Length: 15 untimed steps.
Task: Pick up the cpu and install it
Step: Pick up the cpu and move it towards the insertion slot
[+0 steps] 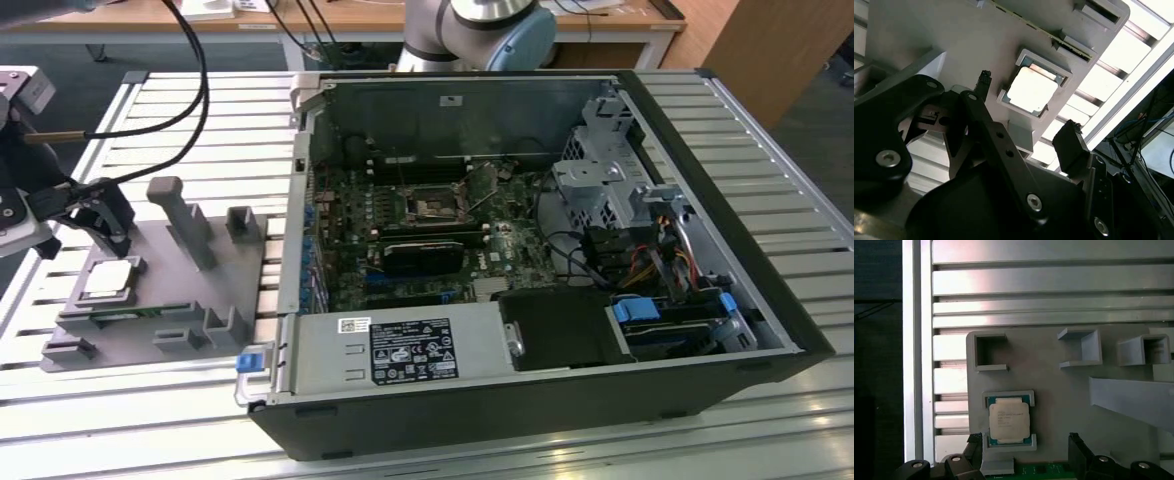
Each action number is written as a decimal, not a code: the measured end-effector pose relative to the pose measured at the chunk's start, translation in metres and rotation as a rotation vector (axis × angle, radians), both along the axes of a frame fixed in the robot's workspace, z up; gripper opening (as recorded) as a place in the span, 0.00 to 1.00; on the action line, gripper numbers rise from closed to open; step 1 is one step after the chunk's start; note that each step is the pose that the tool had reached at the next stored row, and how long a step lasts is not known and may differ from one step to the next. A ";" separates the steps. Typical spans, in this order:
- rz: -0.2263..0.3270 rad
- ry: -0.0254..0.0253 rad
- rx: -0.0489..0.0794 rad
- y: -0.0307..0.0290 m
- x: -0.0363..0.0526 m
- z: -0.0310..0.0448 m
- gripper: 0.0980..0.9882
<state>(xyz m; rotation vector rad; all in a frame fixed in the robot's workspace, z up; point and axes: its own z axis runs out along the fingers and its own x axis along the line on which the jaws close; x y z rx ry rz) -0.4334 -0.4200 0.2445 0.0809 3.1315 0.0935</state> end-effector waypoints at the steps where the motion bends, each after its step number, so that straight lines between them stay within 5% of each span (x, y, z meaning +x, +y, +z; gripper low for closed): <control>1: 0.003 0.0005 0.000 -0.0002 0.0000 -0.0009 0.76; 15: 0.007 0.0032 0.000 -0.0004 0.0000 -0.0081 0.76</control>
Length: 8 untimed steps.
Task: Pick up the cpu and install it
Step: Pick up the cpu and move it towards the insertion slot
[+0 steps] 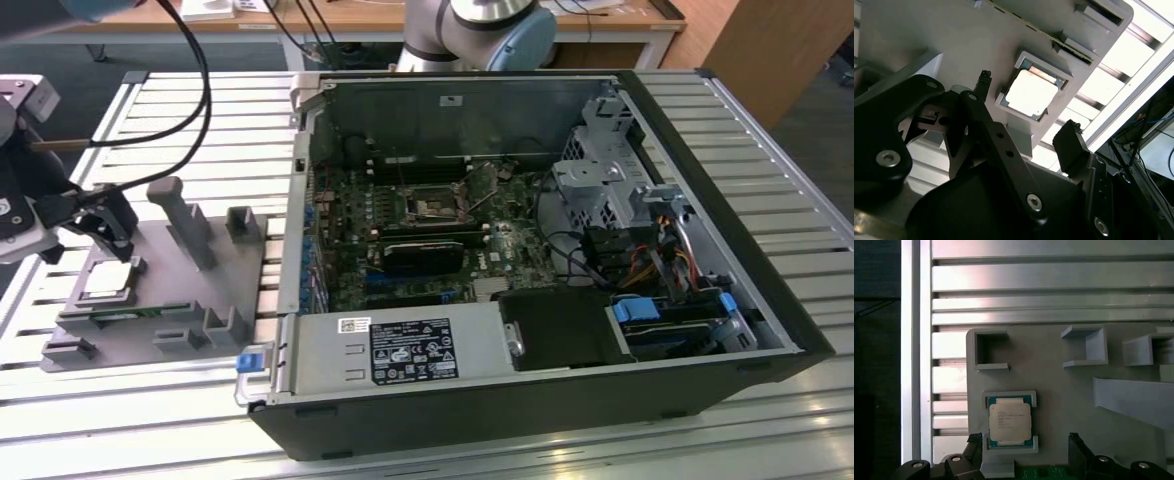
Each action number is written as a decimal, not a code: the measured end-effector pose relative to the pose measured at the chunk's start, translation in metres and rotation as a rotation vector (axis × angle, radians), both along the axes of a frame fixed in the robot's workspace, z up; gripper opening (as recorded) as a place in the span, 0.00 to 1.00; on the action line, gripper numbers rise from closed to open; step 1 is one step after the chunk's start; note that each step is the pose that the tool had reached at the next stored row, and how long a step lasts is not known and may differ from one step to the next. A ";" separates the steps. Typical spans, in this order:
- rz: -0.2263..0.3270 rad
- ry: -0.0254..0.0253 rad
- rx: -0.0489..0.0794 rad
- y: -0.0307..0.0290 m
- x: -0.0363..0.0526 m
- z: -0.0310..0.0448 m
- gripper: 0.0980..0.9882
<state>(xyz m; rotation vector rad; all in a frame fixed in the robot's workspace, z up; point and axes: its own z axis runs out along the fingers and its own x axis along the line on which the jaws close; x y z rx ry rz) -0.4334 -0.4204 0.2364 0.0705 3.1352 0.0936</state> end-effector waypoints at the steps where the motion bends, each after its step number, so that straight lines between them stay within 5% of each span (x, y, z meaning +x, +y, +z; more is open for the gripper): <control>1: 0.000 0.0000 0.000 0.0000 0.0000 -0.0005 0.76; 8: 0.001 0.0064 0.001 -0.0003 0.0001 -0.0064 0.76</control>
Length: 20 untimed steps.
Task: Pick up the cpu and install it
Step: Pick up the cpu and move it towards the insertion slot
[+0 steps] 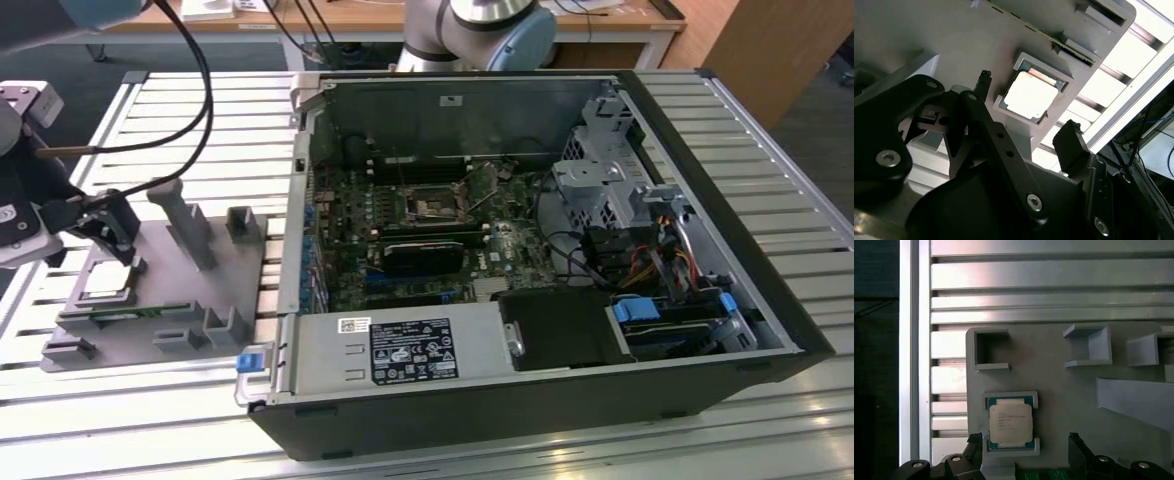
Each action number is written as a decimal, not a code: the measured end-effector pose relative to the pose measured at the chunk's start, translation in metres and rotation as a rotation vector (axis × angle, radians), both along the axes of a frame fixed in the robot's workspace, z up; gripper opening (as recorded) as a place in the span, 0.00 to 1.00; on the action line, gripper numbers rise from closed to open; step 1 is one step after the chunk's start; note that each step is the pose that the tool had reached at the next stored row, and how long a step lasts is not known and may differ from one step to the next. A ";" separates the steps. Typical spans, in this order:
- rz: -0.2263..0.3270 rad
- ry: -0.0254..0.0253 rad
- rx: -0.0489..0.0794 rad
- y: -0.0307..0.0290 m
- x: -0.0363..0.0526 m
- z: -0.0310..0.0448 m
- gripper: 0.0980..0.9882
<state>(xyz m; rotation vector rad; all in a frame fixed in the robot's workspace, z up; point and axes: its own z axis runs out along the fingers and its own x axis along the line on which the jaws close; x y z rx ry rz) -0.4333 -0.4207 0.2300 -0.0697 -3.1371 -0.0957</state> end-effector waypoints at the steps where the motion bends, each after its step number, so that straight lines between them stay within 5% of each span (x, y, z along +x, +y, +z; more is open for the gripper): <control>1: 0.000 0.0036 0.000 -0.0002 0.0000 -0.0010 0.76; 4: 0.000 0.0123 0.000 -0.0006 -0.0001 -0.0039 0.76; 20: 0.010 0.0148 0.000 -0.0004 -0.0018 -0.0278 0.76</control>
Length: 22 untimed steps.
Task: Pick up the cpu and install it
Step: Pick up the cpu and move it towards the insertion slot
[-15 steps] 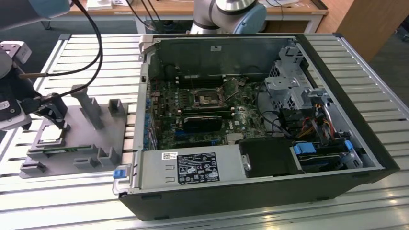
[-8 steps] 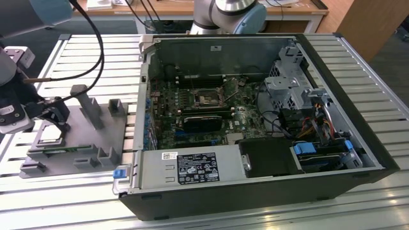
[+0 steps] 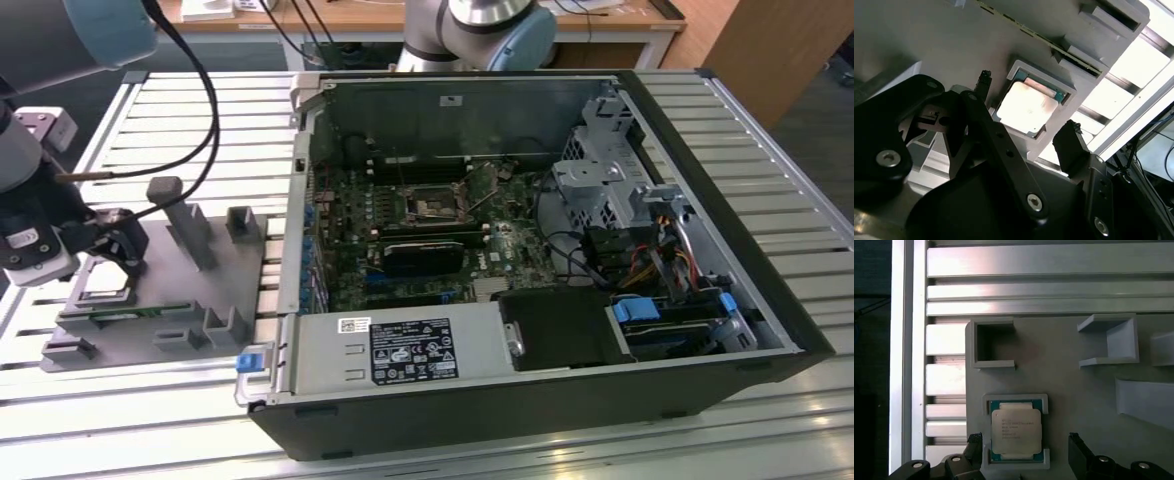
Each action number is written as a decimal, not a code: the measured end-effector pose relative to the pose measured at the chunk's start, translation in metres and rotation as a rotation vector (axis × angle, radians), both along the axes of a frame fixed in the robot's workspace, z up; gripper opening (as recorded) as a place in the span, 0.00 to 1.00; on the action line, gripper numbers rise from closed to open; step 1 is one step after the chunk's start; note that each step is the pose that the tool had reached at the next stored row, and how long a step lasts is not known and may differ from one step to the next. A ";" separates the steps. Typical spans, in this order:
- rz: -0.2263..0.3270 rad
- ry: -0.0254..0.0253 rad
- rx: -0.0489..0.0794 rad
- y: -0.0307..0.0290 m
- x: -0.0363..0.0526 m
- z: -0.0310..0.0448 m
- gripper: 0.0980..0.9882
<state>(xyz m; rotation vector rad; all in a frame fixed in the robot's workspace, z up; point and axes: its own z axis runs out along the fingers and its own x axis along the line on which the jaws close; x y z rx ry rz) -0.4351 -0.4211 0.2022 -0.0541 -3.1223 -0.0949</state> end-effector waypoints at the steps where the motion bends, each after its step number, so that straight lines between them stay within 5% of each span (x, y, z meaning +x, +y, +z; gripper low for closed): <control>1: 0.000 0.0002 0.000 0.0001 0.0000 -0.0007 0.76; 22: 0.000 0.0003 0.000 0.0004 -0.0014 -0.0081 0.76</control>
